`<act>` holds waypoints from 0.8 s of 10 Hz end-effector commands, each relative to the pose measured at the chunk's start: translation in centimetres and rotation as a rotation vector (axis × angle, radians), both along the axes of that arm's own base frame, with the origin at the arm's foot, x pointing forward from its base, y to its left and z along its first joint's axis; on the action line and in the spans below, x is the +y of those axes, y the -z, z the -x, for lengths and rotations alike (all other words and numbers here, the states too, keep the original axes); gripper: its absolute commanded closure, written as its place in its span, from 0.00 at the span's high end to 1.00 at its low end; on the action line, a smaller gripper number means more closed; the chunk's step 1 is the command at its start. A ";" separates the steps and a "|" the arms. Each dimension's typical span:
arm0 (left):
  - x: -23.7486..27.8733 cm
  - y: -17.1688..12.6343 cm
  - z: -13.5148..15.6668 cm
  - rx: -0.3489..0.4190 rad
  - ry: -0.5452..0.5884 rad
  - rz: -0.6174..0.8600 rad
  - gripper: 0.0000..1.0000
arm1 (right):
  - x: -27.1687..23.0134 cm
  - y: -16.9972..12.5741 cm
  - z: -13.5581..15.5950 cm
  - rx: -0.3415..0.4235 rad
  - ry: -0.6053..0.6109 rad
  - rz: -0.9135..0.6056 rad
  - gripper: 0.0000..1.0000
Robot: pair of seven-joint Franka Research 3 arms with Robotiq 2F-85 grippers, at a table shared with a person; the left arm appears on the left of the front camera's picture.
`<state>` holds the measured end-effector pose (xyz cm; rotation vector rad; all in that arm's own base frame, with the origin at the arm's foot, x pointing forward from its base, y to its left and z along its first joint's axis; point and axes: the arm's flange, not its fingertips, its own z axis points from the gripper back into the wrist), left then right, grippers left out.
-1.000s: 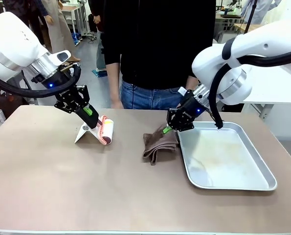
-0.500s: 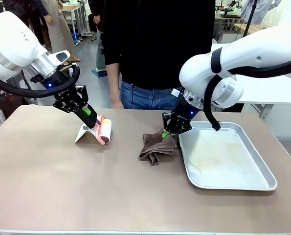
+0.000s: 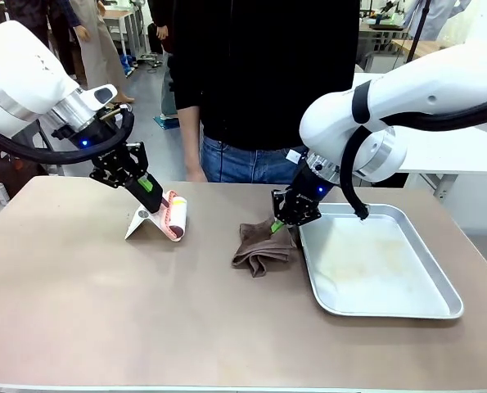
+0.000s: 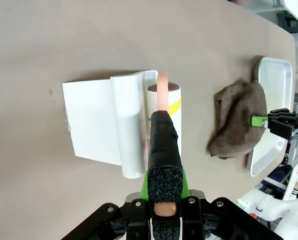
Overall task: Clean the surface of the table.
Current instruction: Return the Lint Roller and towel to their original positions.
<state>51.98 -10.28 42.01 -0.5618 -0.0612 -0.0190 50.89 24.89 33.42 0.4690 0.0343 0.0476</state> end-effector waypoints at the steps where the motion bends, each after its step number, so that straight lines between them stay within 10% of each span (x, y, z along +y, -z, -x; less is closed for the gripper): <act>1: 0.1 0.5 -0.8 -0.013 0.003 0.049 0.22 | 0.3 -0.1 0.0 0.013 0.002 -0.003 0.07; 8: 0.5 1.2 -1.3 -0.010 -0.003 0.030 0.22 | 0.5 0.3 -0.2 0.026 -0.008 -0.015 0.07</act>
